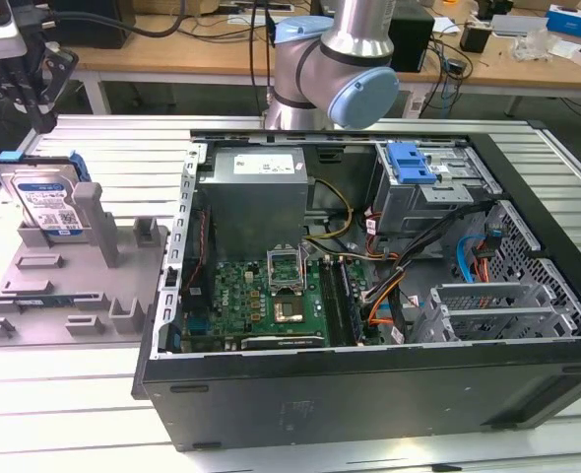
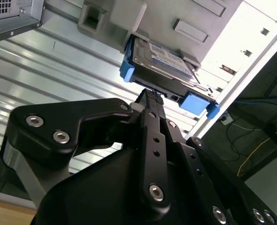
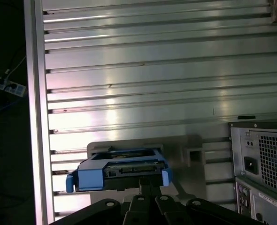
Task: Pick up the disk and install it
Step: 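Pick up the disk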
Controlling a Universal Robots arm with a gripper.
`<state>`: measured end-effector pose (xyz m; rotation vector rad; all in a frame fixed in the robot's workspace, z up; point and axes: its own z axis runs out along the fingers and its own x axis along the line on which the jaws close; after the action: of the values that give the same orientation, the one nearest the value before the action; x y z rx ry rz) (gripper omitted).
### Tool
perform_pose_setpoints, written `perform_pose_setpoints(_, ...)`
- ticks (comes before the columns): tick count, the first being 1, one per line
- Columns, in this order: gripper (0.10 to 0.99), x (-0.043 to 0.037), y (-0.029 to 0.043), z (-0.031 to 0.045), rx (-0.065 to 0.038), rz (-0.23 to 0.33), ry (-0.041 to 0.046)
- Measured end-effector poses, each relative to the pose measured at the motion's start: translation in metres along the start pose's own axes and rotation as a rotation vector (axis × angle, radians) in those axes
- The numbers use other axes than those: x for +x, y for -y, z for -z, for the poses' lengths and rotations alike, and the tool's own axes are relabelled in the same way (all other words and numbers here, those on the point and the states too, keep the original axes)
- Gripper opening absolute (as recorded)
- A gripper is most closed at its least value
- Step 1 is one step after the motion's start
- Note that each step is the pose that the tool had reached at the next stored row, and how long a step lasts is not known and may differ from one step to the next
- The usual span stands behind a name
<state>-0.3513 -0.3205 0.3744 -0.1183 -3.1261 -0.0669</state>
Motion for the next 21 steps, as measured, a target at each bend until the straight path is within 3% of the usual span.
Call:
perform_pose_setpoints(5, 0.106, 0.0001, 0.0, 0.0, 0.0, 0.001, -0.0035)
perform_pose_setpoints(8, 0.106, 0.0001, 0.0, -0.0001, 0.001, 0.029, -0.0046)
perform_pose_setpoints(12, 0.106, 0.0001, 0.0, -0.0003, 0.002, 0.119, -0.0084)
perform_pose_setpoints(15, 0.106, 0.0001, 0.0, -0.0011, 0.004, 0.224, -0.0128)
perform_pose_setpoints(21, 0.106, 0.0, 0.0001, -0.0027, 0.006, 0.359, -0.0186)
